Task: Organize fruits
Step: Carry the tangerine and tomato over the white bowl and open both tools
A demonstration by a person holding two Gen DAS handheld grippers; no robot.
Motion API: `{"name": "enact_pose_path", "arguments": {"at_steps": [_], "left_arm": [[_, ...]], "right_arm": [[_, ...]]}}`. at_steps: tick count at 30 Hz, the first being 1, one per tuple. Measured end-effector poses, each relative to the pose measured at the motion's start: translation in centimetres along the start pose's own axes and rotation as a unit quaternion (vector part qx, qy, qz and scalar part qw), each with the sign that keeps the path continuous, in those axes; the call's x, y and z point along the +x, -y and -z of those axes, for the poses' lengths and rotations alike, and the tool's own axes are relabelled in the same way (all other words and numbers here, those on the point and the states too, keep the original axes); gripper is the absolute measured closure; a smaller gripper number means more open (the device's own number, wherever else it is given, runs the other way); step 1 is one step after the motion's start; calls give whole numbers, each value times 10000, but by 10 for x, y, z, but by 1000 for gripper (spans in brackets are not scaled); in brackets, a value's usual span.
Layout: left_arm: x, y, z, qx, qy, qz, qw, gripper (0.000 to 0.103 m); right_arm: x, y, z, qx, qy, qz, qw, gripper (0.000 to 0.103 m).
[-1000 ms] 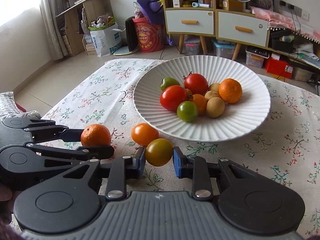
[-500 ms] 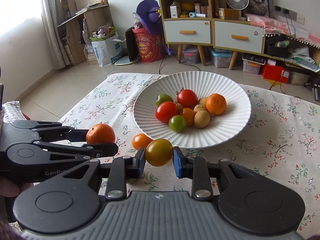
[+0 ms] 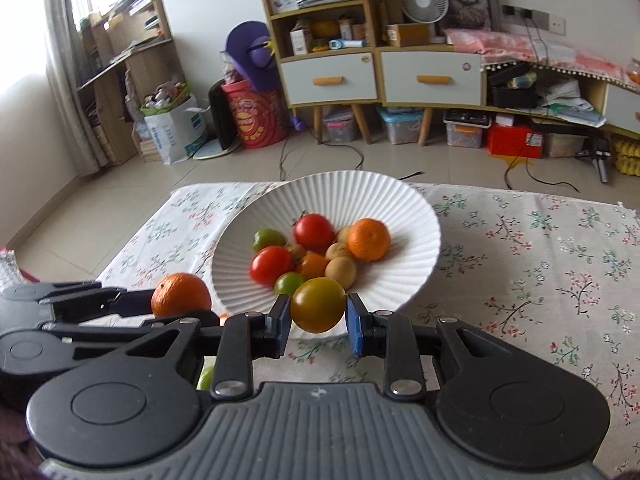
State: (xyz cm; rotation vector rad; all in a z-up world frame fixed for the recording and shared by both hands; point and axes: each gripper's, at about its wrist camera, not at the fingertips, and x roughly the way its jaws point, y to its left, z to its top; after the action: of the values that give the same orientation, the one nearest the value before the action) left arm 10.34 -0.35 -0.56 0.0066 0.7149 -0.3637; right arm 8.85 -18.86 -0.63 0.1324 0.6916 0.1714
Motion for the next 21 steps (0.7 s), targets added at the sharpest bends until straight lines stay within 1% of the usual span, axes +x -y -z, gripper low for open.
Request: {"name": "enact_pose_path", "arguments": {"at_steps": [4, 8, 12, 16, 21], "left_arm": [[10, 12, -5, -28, 19, 117, 9999, 62], [24, 26, -9, -28, 30, 235, 9997, 62], [37, 35, -12, -11, 21, 249, 9997, 62], [46, 36, -12, -65, 0, 206, 9998, 62], [48, 40, -13, -64, 71, 217, 9997, 61]], "right_arm": [[6, 13, -4, 317, 47, 130, 9994, 77], [11, 23, -5, 574, 33, 147, 9982, 77], [12, 24, -4, 611, 47, 126, 9980, 77], [13, 29, -5, 654, 77, 49, 9978, 77], [17, 34, -6, 745, 55, 73, 9972, 77]]}}
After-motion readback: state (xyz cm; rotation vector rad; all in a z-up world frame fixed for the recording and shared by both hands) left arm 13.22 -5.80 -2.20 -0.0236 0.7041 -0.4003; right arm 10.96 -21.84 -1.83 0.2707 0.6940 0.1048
